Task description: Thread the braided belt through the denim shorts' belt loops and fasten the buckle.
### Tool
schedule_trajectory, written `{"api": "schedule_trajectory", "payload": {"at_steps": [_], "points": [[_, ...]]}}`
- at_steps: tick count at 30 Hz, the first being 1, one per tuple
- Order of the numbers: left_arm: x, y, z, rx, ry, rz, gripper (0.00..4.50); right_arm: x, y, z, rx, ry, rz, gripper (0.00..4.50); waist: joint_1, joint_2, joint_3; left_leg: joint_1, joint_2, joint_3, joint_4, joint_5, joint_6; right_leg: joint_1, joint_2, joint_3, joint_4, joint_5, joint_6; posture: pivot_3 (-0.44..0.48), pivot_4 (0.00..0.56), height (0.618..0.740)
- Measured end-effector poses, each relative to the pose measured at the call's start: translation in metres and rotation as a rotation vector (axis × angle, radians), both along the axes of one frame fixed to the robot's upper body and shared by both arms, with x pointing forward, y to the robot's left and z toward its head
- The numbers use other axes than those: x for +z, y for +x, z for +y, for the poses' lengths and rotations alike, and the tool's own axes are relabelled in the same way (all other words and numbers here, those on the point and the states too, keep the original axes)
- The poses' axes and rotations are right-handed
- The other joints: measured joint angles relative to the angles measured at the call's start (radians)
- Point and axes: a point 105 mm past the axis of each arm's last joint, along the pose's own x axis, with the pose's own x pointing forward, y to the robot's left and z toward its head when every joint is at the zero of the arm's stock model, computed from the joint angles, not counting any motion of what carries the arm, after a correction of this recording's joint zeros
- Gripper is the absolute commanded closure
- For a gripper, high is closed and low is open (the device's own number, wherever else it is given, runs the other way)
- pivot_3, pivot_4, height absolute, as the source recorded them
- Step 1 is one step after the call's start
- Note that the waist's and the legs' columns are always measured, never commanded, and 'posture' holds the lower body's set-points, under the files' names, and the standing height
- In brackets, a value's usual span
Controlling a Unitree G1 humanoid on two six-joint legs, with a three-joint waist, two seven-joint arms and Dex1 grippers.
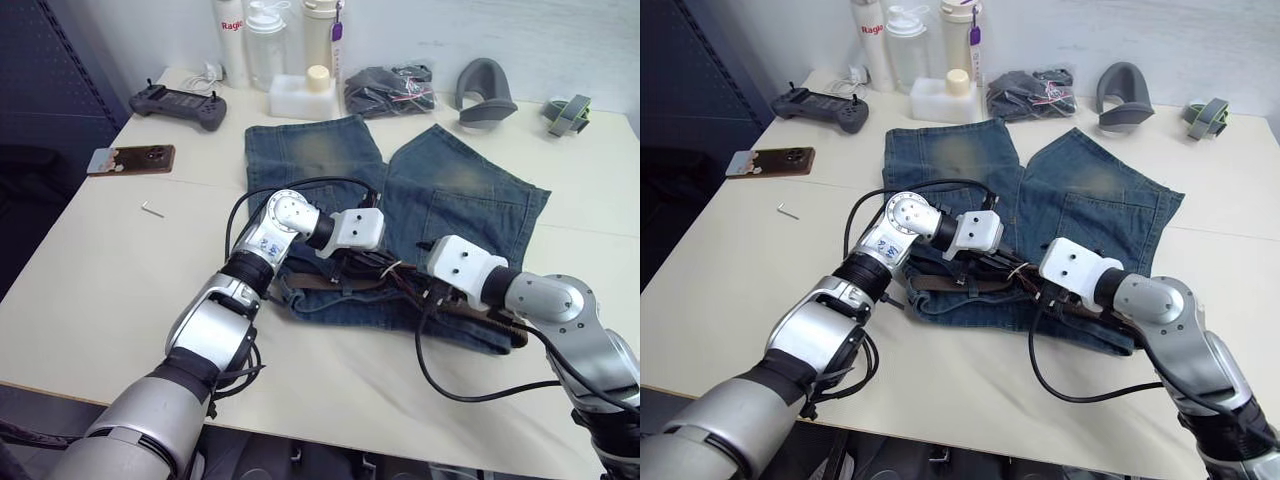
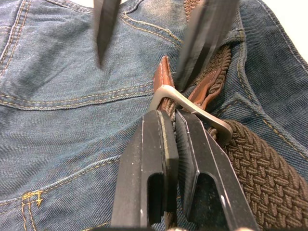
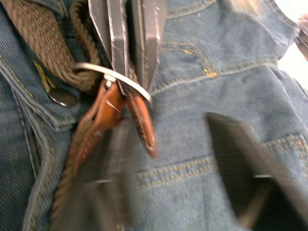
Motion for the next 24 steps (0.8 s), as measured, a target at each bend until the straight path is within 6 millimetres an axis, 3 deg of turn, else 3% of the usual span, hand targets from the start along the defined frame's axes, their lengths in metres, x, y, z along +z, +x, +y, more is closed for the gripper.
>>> {"api": "schedule_trajectory", "payload": {"at_steps": [1, 2, 10, 14, 16, 17, 20, 24], "points": [[0.000, 0.000, 0.000, 0.002, -0.002, 0.001, 4.50, -0.001, 0.000, 0.002, 0.008, 0.000, 0.002, 4.29, 0.000, 0.000, 0.000, 0.000, 0.000, 0.000, 0.000, 0.000, 0.000, 0.000, 0.000, 0.000, 0.000, 0.000, 0.000, 0.000, 0.150, 0.649], [0.001, 0.001, 0.001, 0.005, -0.001, 0.001, 4.50, -0.002, -0.001, 0.003, 0.014, -0.002, 0.003, 4.41, 0.000, 0.000, 0.000, 0.000, 0.000, 0.000, 0.000, 0.000, 0.000, 0.000, 0.000, 0.000, 0.000, 0.000, 0.000, 0.000, 0.150, 0.649], [0.013, 0.005, 0.021, 0.059, -0.021, 0.071, 1.36, -0.003, 0.000, 0.003, 0.026, -0.003, -0.005, 4.50, -0.008, 0.000, 0.000, 0.000, 0.001, 0.000, 0.001, 0.000, 0.000, 0.000, 0.001, 0.000, 0.001, 0.000, 0.000, 0.000, 0.150, 0.649], [0.021, 0.011, 0.058, 0.155, -0.036, 0.100, 0.02, -0.002, 0.000, 0.001, 0.024, -0.005, -0.004, 4.50, -0.020, 0.000, 0.000, 0.000, 0.001, 0.000, 0.001, 0.000, 0.000, 0.000, 0.001, 0.000, 0.001, 0.000, 0.000, 0.000, 0.150, 0.649], [0.024, 0.011, 0.074, 0.197, -0.042, 0.121, 0.02, 0.000, 0.000, -0.004, 0.012, -0.001, -0.007, 4.50, -0.022, 0.000, 0.000, 0.000, 0.001, 0.000, 0.001, 0.000, 0.000, 0.000, 0.001, 0.001, 0.002, 0.000, 0.000, 0.000, 0.150, 0.649], [0.026, 0.009, 0.080, 0.210, -0.047, 0.163, 0.23, 0.001, 0.000, -0.006, 0.009, -0.002, -0.008, 4.50, -0.023, 0.000, 0.000, 0.000, 0.001, 0.000, 0.002, 0.000, 0.000, 0.000, 0.001, 0.001, 0.002, 0.000, 0.000, 0.000, 0.150, 0.649], [0.026, -0.005, 0.095, 0.220, -0.082, 0.273, 1.19, 0.001, -0.003, -0.008, 0.006, 0.005, 0.006, 4.50, -0.023, 0.000, 0.000, 0.000, 0.001, -0.001, 0.002, 0.000, 0.000, 0.000, 0.001, 0.001, 0.002, 0.000, 0.000, 0.000, 0.150, 0.649], [0.015, -0.028, 0.104, 0.210, -0.070, 0.369, 3.00, 0.000, -0.005, -0.011, 0.001, 0.004, 0.015, 4.50, -0.023, 0.000, 0.000, 0.000, 0.001, -0.001, 0.002, 0.000, 0.000, 0.000, 0.001, 0.001, 0.002, 0.000, 0.000, 0.000, 0.150, 0.649]]}}
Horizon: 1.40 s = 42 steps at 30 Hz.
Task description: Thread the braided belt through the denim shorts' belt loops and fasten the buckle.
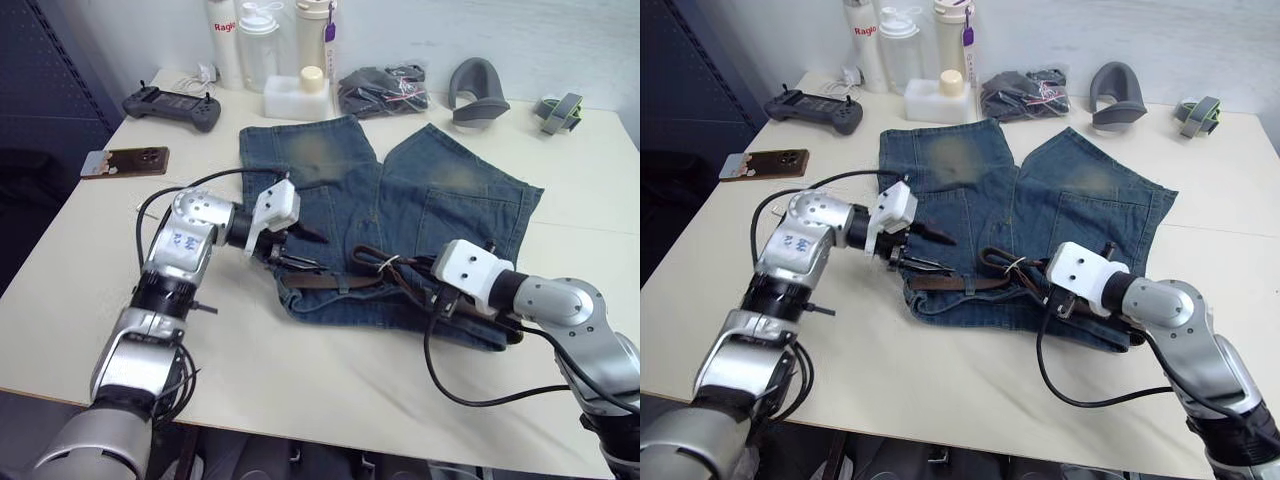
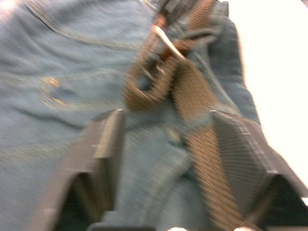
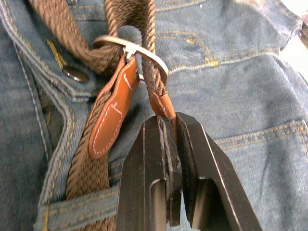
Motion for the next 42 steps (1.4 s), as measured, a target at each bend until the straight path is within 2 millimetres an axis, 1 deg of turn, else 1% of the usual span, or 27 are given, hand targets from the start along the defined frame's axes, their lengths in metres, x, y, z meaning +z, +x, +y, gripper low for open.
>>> {"api": "schedule_trajectory", "payload": {"at_steps": [1, 2, 3, 4, 9, 12, 14, 18, 20, 23, 26, 28, 29, 31, 33, 35, 37, 40, 42], "points": [[-0.001, -0.005, -0.001, -0.012, -0.002, 0.019, 3.45, 0.000, -0.001, 0.000, 0.001, 0.000, 0.001, 4.50, 0.001, 0.000, 0.000, 0.000, 0.000, 0.000, 0.000, 0.000, 0.000, 0.000, 0.000, 0.000, 0.000, 0.000, 0.000, 0.000, 0.150, 0.649], [-0.002, -0.009, -0.003, -0.022, -0.004, 0.032, 3.80, 0.000, -0.001, 0.001, 0.003, 0.000, 0.000, 4.50, 0.001, 0.000, 0.000, 0.000, 0.000, 0.000, 0.001, 0.000, 0.000, 0.000, 0.000, 0.000, 0.000, 0.000, 0.000, 0.000, 0.150, 0.649], [-0.003, -0.013, -0.004, -0.026, 0.003, 0.040, 4.36, 0.000, -0.001, 0.001, 0.003, 0.000, 0.000, 4.50, 0.001, 0.000, 0.000, 0.000, 0.000, 0.000, 0.001, 0.000, 0.000, 0.001, 0.000, 0.000, 0.000, 0.000, 0.000, 0.000, 0.150, 0.649], [-0.006, -0.015, -0.004, -0.015, 0.010, 0.031, 4.44, 0.000, -0.001, 0.001, 0.004, 0.000, 0.000, 4.50, 0.001, 0.000, 0.000, 0.000, 0.000, 0.000, 0.001, 0.000, 0.000, 0.001, 0.000, 0.000, 0.000, 0.000, 0.000, 0.000, 0.150, 0.649], [-0.032, -0.022, -0.001, 0.047, 0.078, 0.064, 4.44, 0.001, -0.004, 0.003, 0.010, -0.002, 0.003, 4.50, 0.000, 0.000, 0.000, 0.001, 0.000, 0.000, 0.001, 0.000, 0.000, 0.000, 0.000, 0.001, 0.002, 0.000, -0.001, 0.000, 0.150, 0.649], [-0.045, -0.025, 0.010, 0.110, 0.117, 0.103, 4.44, -0.003, -0.011, 0.005, 0.020, -0.009, 0.010, 4.50, 0.001, 0.000, 0.000, 0.001, 0.000, 0.000, 0.001, 0.000, 0.000, 0.000, -0.001, 0.001, 0.002, -0.001, -0.001, 0.000, 0.150, 0.649], [-0.049, -0.030, 0.017, 0.121, 0.135, 0.120, 4.44, -0.005, -0.015, 0.004, 0.019, -0.016, 0.015, 4.50, 0.001, 0.001, 0.000, 0.001, 0.000, 0.000, 0.001, 0.000, 0.000, 0.000, -0.001, 0.001, 0.002, -0.001, -0.001, 0.000, 0.150, 0.649], [-0.054, -0.042, 0.031, 0.134, 0.157, 0.152, 4.44, -0.012, -0.024, -0.011, -0.004, -0.084, -0.015, 4.50, 0.001, 0.002, -0.002, 0.002, 0.001, 0.000, 0.001, 0.000, 0.000, 0.001, -0.001, 0.002, 0.002, -0.001, -0.001, 0.000, 0.150, 0.649], [-0.056, -0.044, 0.037, 0.143, 0.160, 0.169, 4.44, -0.013, -0.029, -0.018, -0.017, -0.114, -0.066, 4.50, 0.000, 0.003, -0.005, 0.004, 0.002, 0.001, 0.001, 0.000, -0.001, 0.001, -0.001, 0.002, 0.001, -0.001, -0.002, 0.000, 0.150, 0.649], [-0.057, -0.044, 0.040, 0.155, 0.150, 0.189, 4.44, -0.011, -0.032, -0.031, -0.038, -0.162, -0.157, 4.50, -0.001, 0.004, -0.006, 0.004, 0.004, 0.003, 0.001, 0.000, -0.001, 0.001, -0.001, 0.004, 0.002, -0.001, -0.002, 0.000, 0.150, 0.649], [-0.060, -0.042, 0.043, 0.169, 0.137, 0.215, 4.44, -0.015, -0.037, -0.054, -0.047, -0.291, -0.244, 4.50, 0.001, 0.006, -0.011, 0.005, 0.004, 0.003, 0.001, -0.001, -0.002, 0.001, -0.001, 0.004, 0.003, -0.002, -0.002, 0.000, 0.150, 0.649], [-0.062, -0.043, 0.046, 0.173, 0.134, 0.232, 4.44, -0.025, -0.043, -0.071, -0.035, -0.389, -0.278, 4.50, 0.001, 0.006, -0.017, 0.005, 0.004, 0.003, 0.001, -0.001, -0.002, 0.001, -0.001, 0.005, 0.003, -0.002, -0.002, 0.000, 0.150, 0.649], [-0.062, -0.044, 0.047, 0.175, 0.136, 0.236, 4.44, -0.028, -0.045, -0.076, -0.023, -0.418, -0.295, 4.50, 0.000, 0.006, -0.019, 0.005, 0.004, 0.003, 0.002, -0.001, -0.002, 0.001, -0.001, 0.006, 0.003, -0.002, -0.003, 0.000, 0.150, 0.649], [-0.063, -0.045, 0.051, 0.179, 0.148, 0.239, 4.44, -0.033, -0.049, -0.080, 0.016, -0.459, -0.338, 4.50, 0.000, 0.007, -0.021, 0.005, 0.005, 0.004, 0.006, -0.003, -0.004, 0.001, -0.002, 0.006, 0.005, -0.006, -0.005, 0.000, 0.150, 0.649], [-0.065, -0.046, 0.055, 0.183, 0.158, 0.244, 4.44, -0.038, -0.050, -0.085, 0.049, -0.498, -0.369, 4.50, 0.001, 0.007, -0.023, 0.005, 0.005, 0.004, 0.014, -0.009, -0.005, 0.001, -0.005, 0.008, 0.012, -0.014, -0.006, 0.000, 0.150, 0.649], [-0.069, -0.049, 0.057, 0.181, 0.165, 0.254, 4.44, -0.040, -0.050, -0.088, 0.068, -0.531, -0.394, 4.50, 0.003, 0.010, -0.026, 0.006, 0.004, 0.004, 0.015, -0.011, -0.005, 0.000, -0.008, 0.008, 0.016, -0.017, -0.006, 0.000, 0.150, 0.649], [-0.072, -0.052, 0.059, 0.173, 0.167, 0.255, 4.44, -0.044, -0.049, -0.093, 0.069, -0.548, -0.405, 4.50, 0.003, 0.009, -0.027, 0.005, 0.003, 0.004, 0.016, -0.012, -0.005, 0.000, -0.010, 0.008, 0.019, -0.020, -0.006, 0.000, 0.150, 0.649], [-0.073, -0.052, 0.060, 0.168, 0.172, 0.246, 4.44, -0.048, -0.044, -0.091, 0.084, -0.561, -0.419, 4.50, 0.004, 0.009, -0.028, 0.005, 0.001, 0.004, 0.021, -0.014, -0.004, -0.002, -0.013, 0.008, 0.026, -0.024, -0.006, 0.000, 0.150, 0.649], [-0.073, -0.052, 0.061, 0.166, 0.172, 0.243, 4.44, -0.048, -0.042, -0.090, 0.083, -0.558, -0.425, 4.50, 0.003, 0.010, -0.028, 0.004, 0.002, 0.003, 0.029, -0.019, -0.004, -0.002, -0.014, 0.008, 0.034, -0.029, -0.006, 0.000, 0.150, 0.649]]}}
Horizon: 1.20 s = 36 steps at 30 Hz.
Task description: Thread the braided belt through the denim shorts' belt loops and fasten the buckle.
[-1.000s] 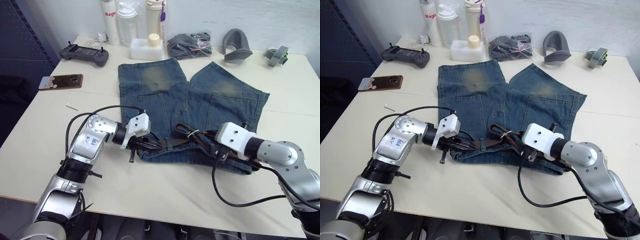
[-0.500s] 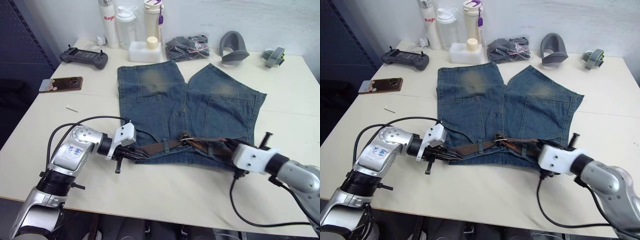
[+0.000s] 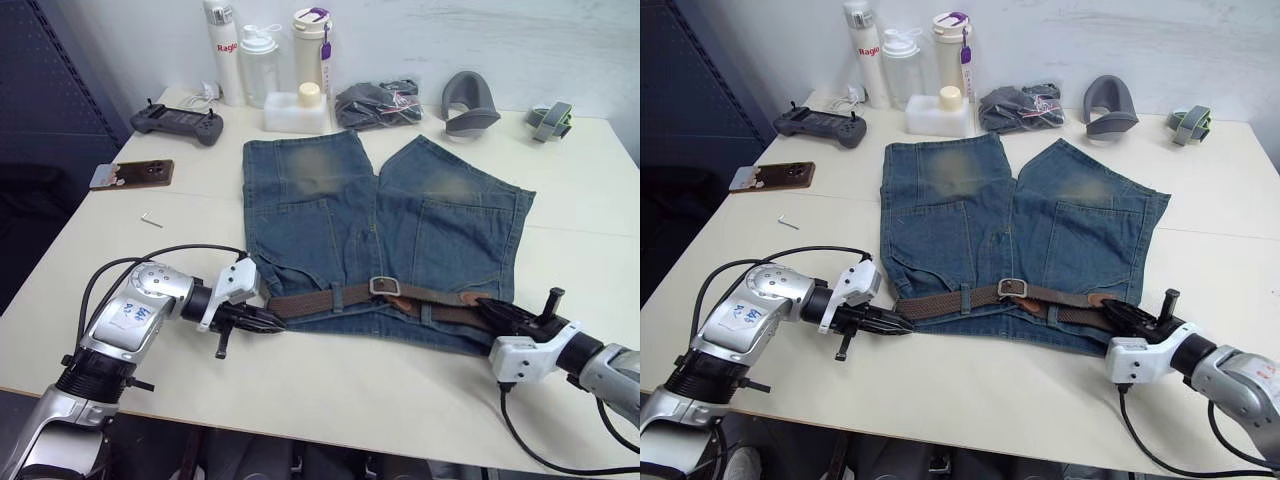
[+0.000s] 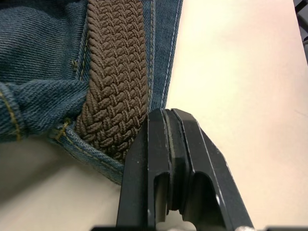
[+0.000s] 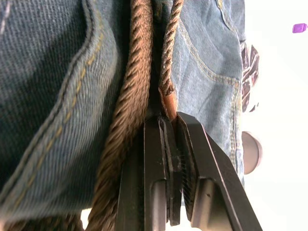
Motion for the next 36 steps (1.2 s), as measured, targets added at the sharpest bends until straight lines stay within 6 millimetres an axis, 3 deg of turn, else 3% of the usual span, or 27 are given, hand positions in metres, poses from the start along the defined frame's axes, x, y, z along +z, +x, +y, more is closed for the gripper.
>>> {"api": "schedule_trajectory", "payload": {"at_steps": [2, 4, 5, 10, 12, 17, 19, 24, 29, 32, 36], "points": [[0.000, 0.001, 0.001, -0.001, -0.003, 0.004, 4.44, 0.000, 0.002, 0.003, 0.009, 0.008, 0.001, 4.50, 0.000, 0.000, -0.001, 0.000, 0.000, 0.000, 0.006, -0.005, 0.000, -0.001, -0.001, 0.000, 0.008, -0.005, -0.002, 0.000, 0.150, 0.649], [0.001, 0.001, 0.002, 0.000, -0.010, 0.011, 4.50, 0.000, 0.001, 0.004, 0.015, 0.029, 0.008, 3.70, 0.000, 0.001, -0.001, -0.003, 0.001, -0.001, 0.017, -0.012, 0.000, -0.003, -0.002, 0.001, 0.018, -0.011, -0.003, 0.000, 0.150, 0.649], [0.001, 0.001, 0.003, 0.003, -0.016, 0.018, 4.50, 0.001, 0.001, 0.005, 0.017, 0.040, 0.012, 3.53, -0.001, 0.001, -0.001, -0.004, 0.001, -0.001, 0.020, -0.014, 0.000, -0.005, -0.002, 0.002, 0.022, -0.013, -0.003, 0.000, 0.150, 0.649], [0.013, 0.005, 0.008, 0.053, -0.088, 0.090, 4.50, 0.018, 0.001, 0.006, 0.017, 0.105, -0.001, 1.07, -0.003, 0.000, -0.001, -0.028, 0.001, 0.000, 0.043, -0.019, -0.001, -0.031, -0.003, 0.010, 0.050, -0.023, -0.004, 0.000, 0.150, 0.649], [0.030, 0.011, 0.011, 0.099, -0.159, 0.126, 4.50, 0.030, 0.002, 0.004, 0.006, 0.137, -0.010, 0.14, -0.003, -0.001, 0.000, -0.038, 0.002, -0.002, 0.052, -0.019, -0.001, -0.040, -0.002, 0.010, 0.058, -0.025, -0.005, 0.000, 0.150, 0.649], [0.098, 0.023, 0.013, 0.133, -0.350, 0.102, 4.50, 0.061, 0.007, 0.000, -0.020, 0.185, -0.038, 0.06, -0.007, -0.002, 0.001, -0.046, 0.002, -0.002, 0.055, -0.019, -0.001, -0.049, -0.002, 0.014, 0.062, -0.026, -0.005, 0.000, 0.150, 0.649], [0.110, 0.019, 0.014, 0.130, -0.377, 0.129, 4.50, 0.067, 0.007, 0.001, -0.043, 0.235, 0.006, 0.06, -0.007, -0.002, 0.001, -0.046, 0.002, -0.002, 0.054, -0.019, -0.001, -0.049, -0.002, 0.014, 0.062, -0.027, -0.006, 0.000, 0.150, 0.649], [0.112, 0.017, 0.013, 0.173, -0.385, 0.169, 4.50, 0.068, -0.004, 0.013, -0.108, 0.504, 0.282, 0.06, -0.004, -0.003, 0.001, -0.046, 0.002, -0.002, 0.055, -0.019, 0.000, -0.049, -0.002, 0.014, 0.063, -0.027, -0.007, 0.000, 0.150, 0.649], [0.109, 0.015, 0.004, 0.162, -0.327, 0.081, 4.50, 0.072, -0.018, 0.034, -0.098, 0.538, 0.448, 0.06, -0.002, -0.003, 0.001, -0.046, 0.002, -0.003, 0.053, -0.020, 0.000, -0.047, -0.002, 0.014, 0.059, -0.027, -0.007, 0.000, 0.150, 0.649], [0.098, 0.011, -0.010, 0.126, -0.286, 0.055, 4.50, 0.051, -0.022, 0.047, -0.102, 0.499, 0.517, 0.06, 0.000, -0.004, 0.001, -0.045, 0.001, -0.003, 0.053, -0.020, 0.000, -0.047, -0.002, 0.014, 0.058, -0.027, -0.006, 0.000, 0.150, 0.649], [0.093, 0.016, -0.013, 0.148, -0.268, 0.013, 4.50, 0.027, -0.022, 0.046, -0.163, 0.456, 0.536, 0.06, 0.000, -0.004, 0.002, -0.045, 0.001, -0.003, 0.052, -0.020, 0.000, -0.047, -0.002, 0.014, 0.058, -0.027, -0.006, 0.000, 0.150, 0.649]]}}
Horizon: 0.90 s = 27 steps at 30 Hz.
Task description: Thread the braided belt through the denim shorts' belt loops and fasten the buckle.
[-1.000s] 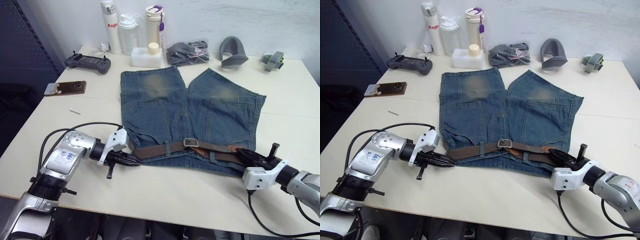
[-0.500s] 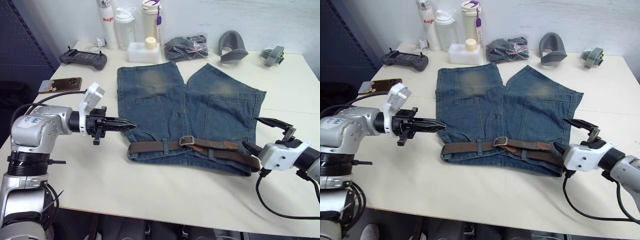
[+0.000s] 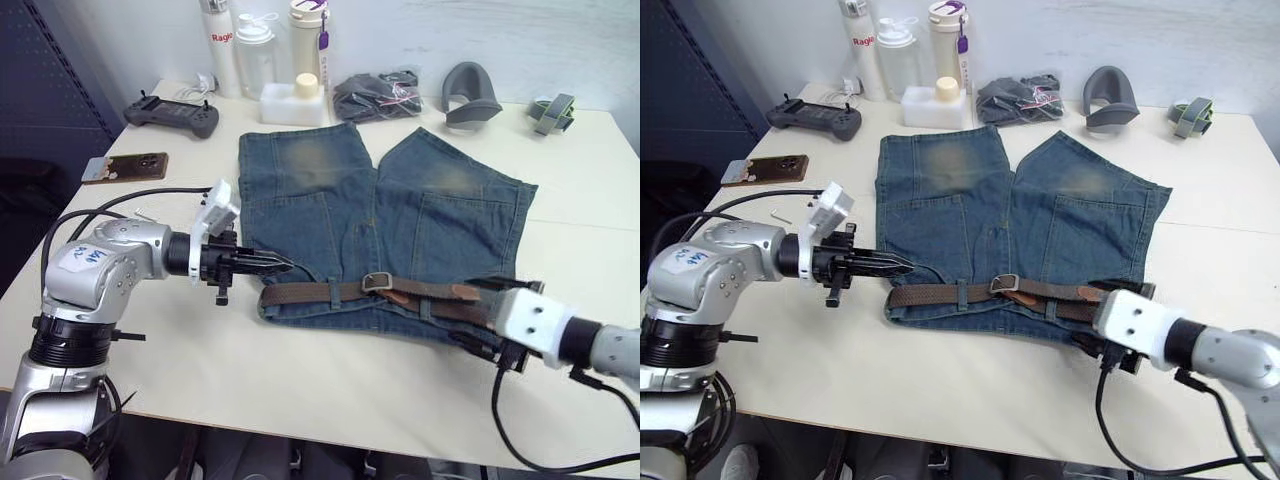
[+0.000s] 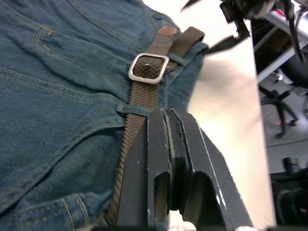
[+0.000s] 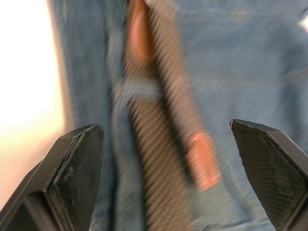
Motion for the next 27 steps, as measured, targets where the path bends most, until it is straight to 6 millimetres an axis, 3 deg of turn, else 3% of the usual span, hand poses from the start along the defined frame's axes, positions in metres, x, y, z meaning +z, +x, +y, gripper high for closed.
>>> {"api": "schedule_trajectory", "payload": {"at_steps": [7, 8, 11, 18, 27], "points": [[-0.005, 0.001, 0.000, 0.016, 0.027, -0.013, 4.50, -0.008, 0.006, -0.002, -0.098, 0.047, -0.048, 0.06, 0.001, 0.000, 0.000, 0.000, 0.000, 0.000, 0.000, 0.000, 0.000, 0.000, 0.000, 0.000, 0.000, 0.000, 0.000, 0.000, 0.150, 0.649], [-0.005, 0.001, 0.000, 0.018, 0.030, -0.014, 4.50, -0.009, 0.006, -0.003, -0.110, 0.048, -0.046, 0.29, 0.002, 0.000, 0.000, 0.000, 0.000, 0.000, 0.000, 0.000, 0.000, 0.000, 0.000, 0.000, 0.000, 0.000, 0.000, 0.000, 0.150, 0.649], [-0.006, 0.003, 0.000, 0.030, 0.037, -0.026, 4.50, -0.008, 0.007, -0.008, -0.141, 0.049, -0.057, 1.16, 0.002, 0.000, 0.000, 0.000, 0.000, 0.000, 0.000, 0.000, 0.000, 0.000, 0.000, 0.000, 0.000, 0.000, 0.000, 0.000, 0.150, 0.649], [-0.009, 0.003, -0.005, 0.035, 0.042, -0.021, 4.50, -0.009, 0.004, -0.018, -0.198, 0.063, -0.074, 4.44, 0.004, -0.001, 0.000, 0.000, 0.000, 0.000, 0.000, 0.000, 0.000, 0.000, 0.000, 0.000, 0.000, 0.000, 0.000, 0.000, 0.150, 0.649], [-0.015, 0.000, -0.009, 0.024, 0.057, 0.041, 4.50, -0.011, 0.003, -0.021, -0.235, 0.041, -0.125, 4.44, 0.010, -0.001, 0.000, 0.000, -0.001, 0.000, 0.000, 0.000, 0.000, 0.000, 0.000, 0.001, 0.000, 0.000, 0.000, 0.000, 0.150, 0.649]]}}
